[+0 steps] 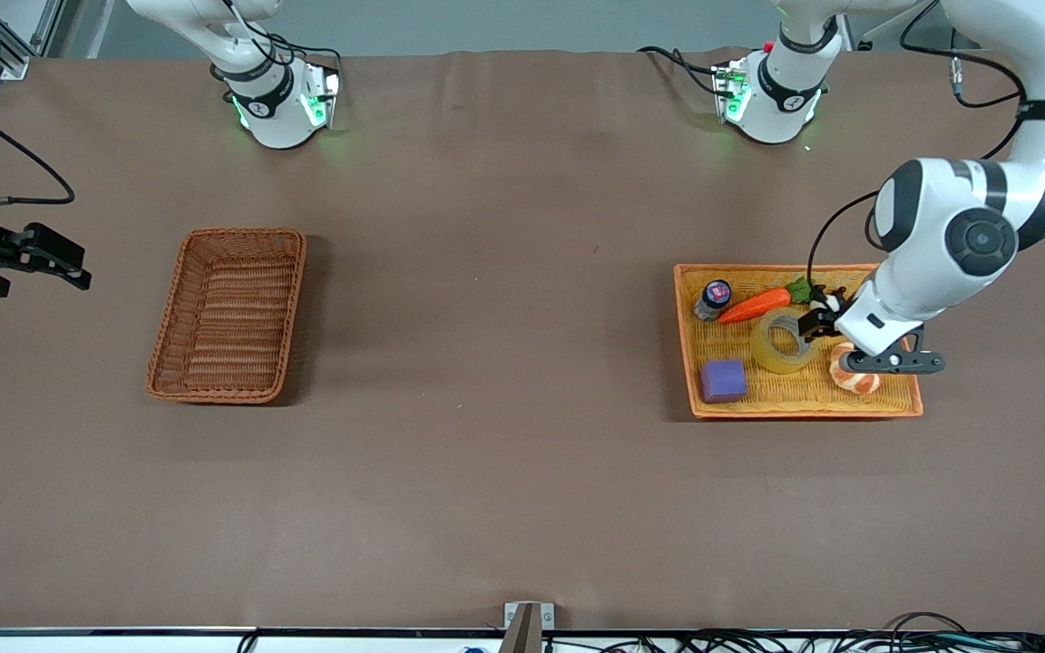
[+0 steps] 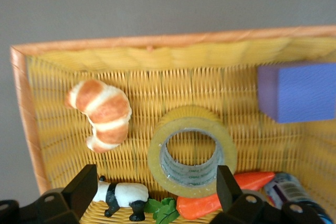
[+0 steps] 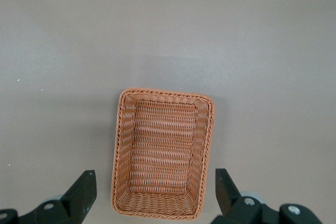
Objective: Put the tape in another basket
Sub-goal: 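Lower the left gripper onto the clear tape roll and grasp it, then carry the tape with the left gripper while the right gripper reaches over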
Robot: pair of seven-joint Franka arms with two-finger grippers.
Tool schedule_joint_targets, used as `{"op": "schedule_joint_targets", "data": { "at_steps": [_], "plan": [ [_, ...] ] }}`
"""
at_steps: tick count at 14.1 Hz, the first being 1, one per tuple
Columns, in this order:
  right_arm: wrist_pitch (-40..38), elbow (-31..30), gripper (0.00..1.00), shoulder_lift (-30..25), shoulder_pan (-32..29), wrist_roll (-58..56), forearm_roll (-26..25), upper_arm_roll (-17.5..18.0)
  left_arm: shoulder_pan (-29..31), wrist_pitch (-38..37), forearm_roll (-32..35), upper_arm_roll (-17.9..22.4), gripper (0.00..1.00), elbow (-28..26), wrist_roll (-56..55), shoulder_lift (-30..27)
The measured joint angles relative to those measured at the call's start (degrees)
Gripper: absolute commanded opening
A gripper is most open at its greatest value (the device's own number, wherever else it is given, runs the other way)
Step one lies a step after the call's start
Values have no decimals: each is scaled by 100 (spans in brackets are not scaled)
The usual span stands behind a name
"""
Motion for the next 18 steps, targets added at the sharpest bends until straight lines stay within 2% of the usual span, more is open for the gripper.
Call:
{"op": "schedule_joint_targets", "data": {
  "at_steps": [5, 10, 11, 12, 14, 15, 16, 18],
  "plan": [
    [3, 0, 100, 0, 0, 0, 0, 2, 16, 350, 3, -4, 99, -27, 263, 866],
    [3, 0, 100, 0, 0, 0, 0, 3, 61, 437, 4, -4, 88, -5, 325, 1034],
    [3, 0, 100, 0, 0, 0, 0, 3, 60, 440, 4, -5, 80, -5, 326, 1042],
    [3, 0, 100, 0, 0, 0, 0, 3, 61, 453, 4, -5, 62, -5, 326, 1054],
    [3, 0, 100, 0, 0, 0, 0, 3, 61, 475, 4, -5, 17, -2, 327, 1072],
    [3, 0, 100, 0, 0, 0, 0, 3, 61, 475, 4, -5, 5, 4, 327, 1072],
    [3, 0, 100, 0, 0, 0, 0, 3, 61, 473, 4, -5, 0, 16, 327, 1072],
    [3, 0, 100, 0, 0, 0, 0, 3, 67, 416, 14, -2, 0, 48, 327, 1065]
  ]
}}
